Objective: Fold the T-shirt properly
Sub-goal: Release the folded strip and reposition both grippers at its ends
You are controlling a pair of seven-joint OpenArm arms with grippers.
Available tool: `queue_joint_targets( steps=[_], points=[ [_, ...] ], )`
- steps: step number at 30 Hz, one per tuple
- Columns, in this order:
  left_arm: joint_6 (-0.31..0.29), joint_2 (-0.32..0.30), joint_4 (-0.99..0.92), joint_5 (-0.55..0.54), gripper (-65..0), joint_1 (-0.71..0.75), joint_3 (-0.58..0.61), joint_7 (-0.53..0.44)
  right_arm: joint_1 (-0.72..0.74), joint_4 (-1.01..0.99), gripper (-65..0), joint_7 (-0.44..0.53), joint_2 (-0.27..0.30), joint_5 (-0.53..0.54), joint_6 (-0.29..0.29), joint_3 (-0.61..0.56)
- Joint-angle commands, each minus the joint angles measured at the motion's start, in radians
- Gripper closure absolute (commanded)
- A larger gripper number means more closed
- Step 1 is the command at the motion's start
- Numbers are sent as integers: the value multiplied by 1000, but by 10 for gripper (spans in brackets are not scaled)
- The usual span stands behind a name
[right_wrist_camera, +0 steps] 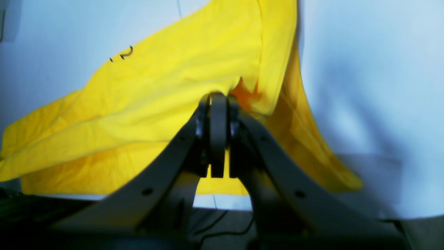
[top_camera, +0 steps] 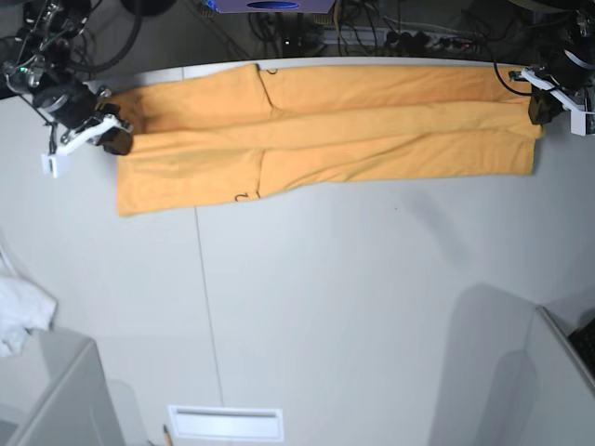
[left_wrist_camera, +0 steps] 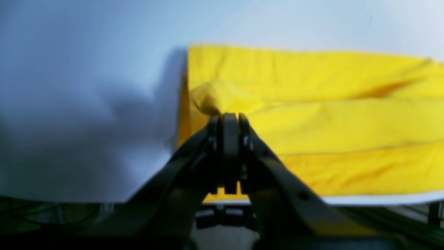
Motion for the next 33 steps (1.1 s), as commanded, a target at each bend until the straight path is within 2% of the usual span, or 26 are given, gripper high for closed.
queue_joint_targets(
  steps=[1, 13, 14, 15, 17, 20, 22, 23, 25, 26, 28, 29, 30, 33],
  points=[
    [2, -16, 13, -8, 0, 7, -11, -25, -1, 13, 0, 14, 12, 15, 4, 6],
    [2, -16, 12, -8, 0, 6, -17, -25, -54, 7, -2, 4, 5, 7, 1, 12],
    [2, -16, 12, -8, -18, 6, -17, -25, -58, 7, -72, 8, 6, -8, 1, 12],
    [2, -16, 12, -8, -71, 6, -17, -25, -60, 8, -153, 8, 5, -31, 1, 12],
    [2, -16, 12, -8, -183, 7, -20, -25, -61, 10, -260, 9, 5, -74, 1, 13],
    [2, -16, 13, -11, -346, 13, -30, -25, -66, 14, -276, 28, 3, -94, 4, 13],
    [2, -14, 18, -21, -408, 13, -56, -25, -89, 34, -276, 63, 3, -94, 4, 13],
    [2, -13, 18, -39, -416, 13, -70, -25, -100, 56, -276, 86, 3, -93, 11, 9],
    [2, 3, 18, -103, -403, 13, -99, -25, -116, 85, -263, 135, 5, -93, 41, 2],
    [2, 12, 17, -136, -364, 13, -109, -25, -116, 86, -227, 155, 5, -93, 75, -5],
    [2, 17, 12, -166, -209, 7, -106, -25, -103, 85, -95, 169, 9, -93, 126, -28],
    [2, 18, 10, -159, -107, 3, -97, -25, -93, 85, -14, 163, 9, -96, 141, -45],
    [6, 20, 10, -136, 0, -13, -76, -25, -81, 82, 0, 147, 9, -96, 144, -67],
    [6, 66, 3, -10, 0, -56, -31, -25, -52, 45, 0, 116, 5, -99, 135, -119]
  ],
)
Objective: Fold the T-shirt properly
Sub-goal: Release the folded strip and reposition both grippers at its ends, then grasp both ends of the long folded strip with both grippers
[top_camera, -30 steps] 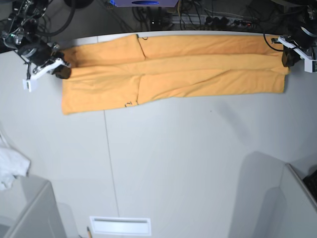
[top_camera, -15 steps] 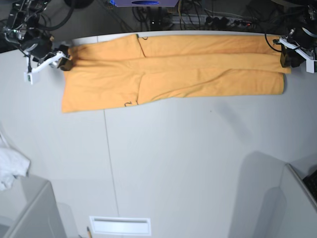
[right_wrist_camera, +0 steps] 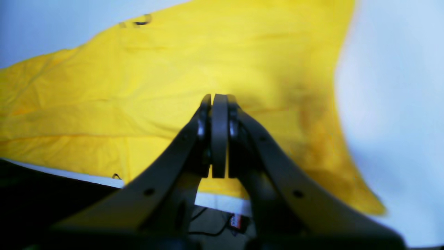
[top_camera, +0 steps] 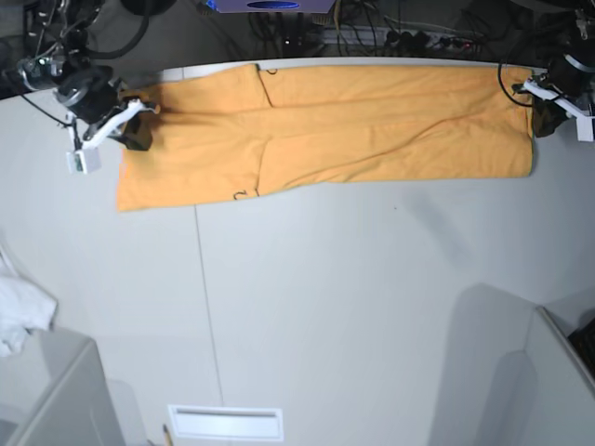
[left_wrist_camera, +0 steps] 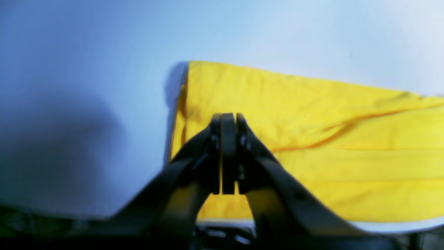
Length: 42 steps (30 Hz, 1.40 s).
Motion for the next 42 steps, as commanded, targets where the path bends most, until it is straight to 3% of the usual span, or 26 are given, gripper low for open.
queue_joint_targets(
  steps=[1, 5, 11, 21, 28, 32, 36, 40, 42],
  points=[
    [-1, 20, 10, 44, 0, 3, 2, -10, 1, -3, 0, 5, 10, 8, 3, -11],
    [-3, 81, 3, 213, 0, -20, 39, -22, 6, -66, 0, 12, 10, -28, -17, -62],
    [0, 90, -117, 426, 0, -103, 182, -122, 78, -253, 0, 91, 7, -203, -32, -108],
    [3, 79, -379, 486, 0, -377, 192, -125, 299, -474, 0, 85, 15, -209, -38, -12],
    [3, 86, -511, 696, 0, -595, 283, -128, 396, -508, 0, 58, 11, -204, -109, -15],
    [3, 86, -453, 704, 0, -650, 289, -110, 394, -399, 0, 55, -8, -200, -107, -17],
    [-1, 75, -307, 666, 0, -652, 252, 2, 336, -201, 0, 55, -50, -200, -107, -19],
    [-3, 60, -188, 489, 0, -620, 139, 110, 267, -75, 0, 57, -119, -203, -107, -20],
    [-3, 14, -172, 380, 0, -581, 99, 148, 227, -32, 0, 63, -139, -203, -107, -20]
  ],
)
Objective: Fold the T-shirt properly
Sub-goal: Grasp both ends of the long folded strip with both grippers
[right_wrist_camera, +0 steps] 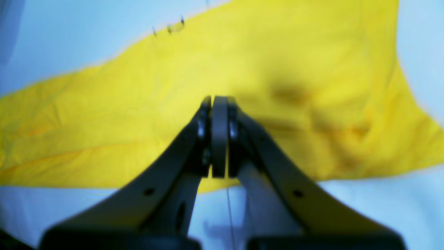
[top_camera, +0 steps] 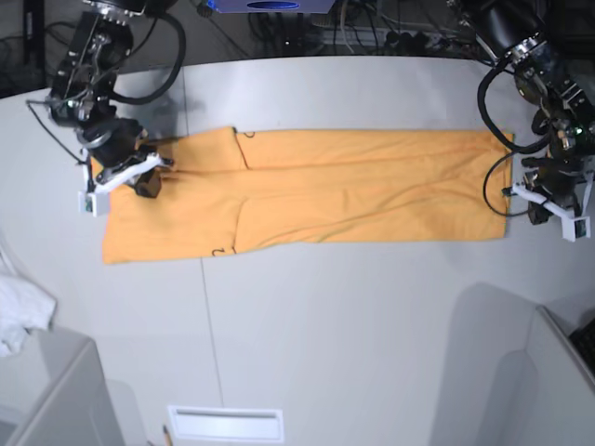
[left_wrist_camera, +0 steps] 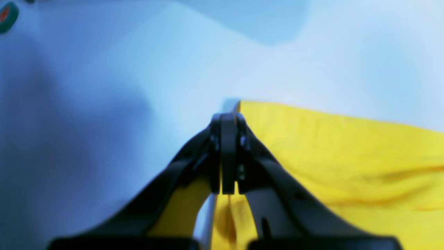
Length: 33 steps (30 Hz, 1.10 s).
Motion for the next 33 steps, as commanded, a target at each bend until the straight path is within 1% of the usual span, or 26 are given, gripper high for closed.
queue_joint_targets(
  steps=[1, 6, 7, 8, 9, 12, 13, 14, 16, 18, 19, 22, 24, 26, 28, 30, 33],
  points=[
    [2, -34, 8, -55, 0, 13, -24, -16, -5, 36, 0, 25, 7, 14, 4, 5],
    [2, -120, -53, -394, 0, 151, -104, -16, -47, 48, 0, 19, 10, 16, 6, 5],
    [2, -142, -75, -449, -10, 171, -117, -18, -51, 48, 0, 19, 10, 16, 6, 5],
    [2, -157, -99, -484, -89, 184, -125, -18, -53, 50, 0, 19, 10, 16, 6, 5],
    [2, -172, -125, -513, -196, 191, -130, -18, -54, 48, 0, 19, 10, 16, 6, 5],
    [2, -183, -182, -526, -502, 188, -131, -18, -54, 48, 0, 19, 10, 16, 6, 5],
    [0, -183, -193, -526, -591, 188, -125, -18, -54, 48, 0, 18, 10, 16, 6, 5],
    [0, -183, -201, -526, -648, 187, -122, -18, -54, 48, 0, 18, 8, 16, 6, 5],
    [0, -180, -204, -526, -650, 180, -104, -19, -57, 48, 0, 18, 7, 16, 6, 5],
    [0, -182, -222, -523, -650, 153, -48, -19, -66, 50, 0, 18, 5, 16, 6, 3],
    [0, -182, -242, -509, -638, 141, -22, -19, -70, 50, 0, 18, 5, 16, 6, -3],
    [0, -175, -320, -415, -606, 92, 33, -19, -76, 53, 0, 18, 7, 16, 6, -49],
    [0, -171, -366, -368, -601, 76, 39, -19, -86, 53, 0, 21, 7, 16, 6, -64],
    [0, -154, -389, -355, -601, 72, 41, -21, -93, 53, 0, 24, 7, 16, 6, -64],
    [0, -151, -400, -355, -601, 70, 51, -21, -93, 53, 0, 24, 5, 16, 6, -64],
    [0, -149, -400, -355, -601, 61, 110, -36, -93, 53, 0, 24, 5, 16, 6, -64],
    [2, -149, -421, -354, -599, 61, 189, -93, -93, 53, 0, 25, 5, 16, 6, -64]
  ],
)
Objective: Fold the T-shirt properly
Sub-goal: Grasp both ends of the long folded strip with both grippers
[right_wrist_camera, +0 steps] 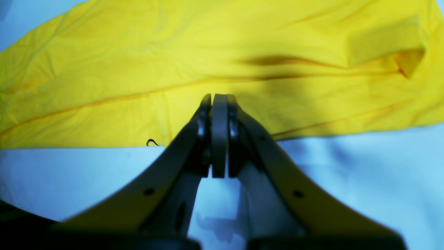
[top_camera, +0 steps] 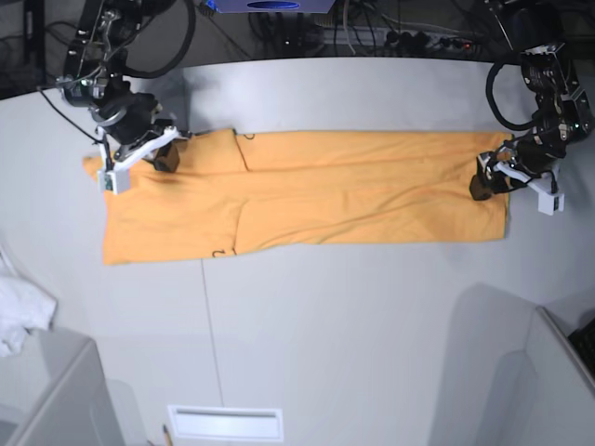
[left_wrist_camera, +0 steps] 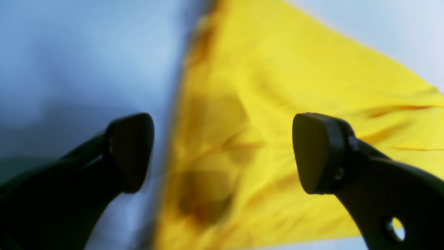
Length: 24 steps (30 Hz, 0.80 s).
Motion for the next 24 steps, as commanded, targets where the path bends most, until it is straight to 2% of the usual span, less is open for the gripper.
queue_joint_targets(
  steps=[1, 3, 4, 11, 12, 15, 18, 24],
  points=[
    [1, -12, -24, 3, -597, 2, 12, 11, 5, 21, 0, 22, 8, 12, 7, 2],
    [1, -12, -68, 3, -553, 2, 13, 0, 5, 21, 0, 22, 8, 12, 7, 7],
    [1, -12, -88, 3, -505, 2, 13, -1, 4, 21, 0, 22, 8, 12, 7, 10],
    [1, -13, -165, 3, -41, -7, 13, -58, 7, 23, 0, 22, 8, 12, 7, 11],
    [1, -19, -165, 3, 0, -7, 13, -61, 7, 23, 0, 22, 8, 12, 7, 11],
    [1, -38, -162, 1, 0, -7, 12, -96, 5, 23, 0, 22, 8, 12, 7, 11],
    [1, -82, -162, 1, 0, 1, 1, -155, 5, 23, 0, 22, 8, 12, 7, 11],
    [1, -134, -99, 1, 0, 9, -7, -162, 5, 23, 0, 22, 8, 12, 7, 8]
  ],
)
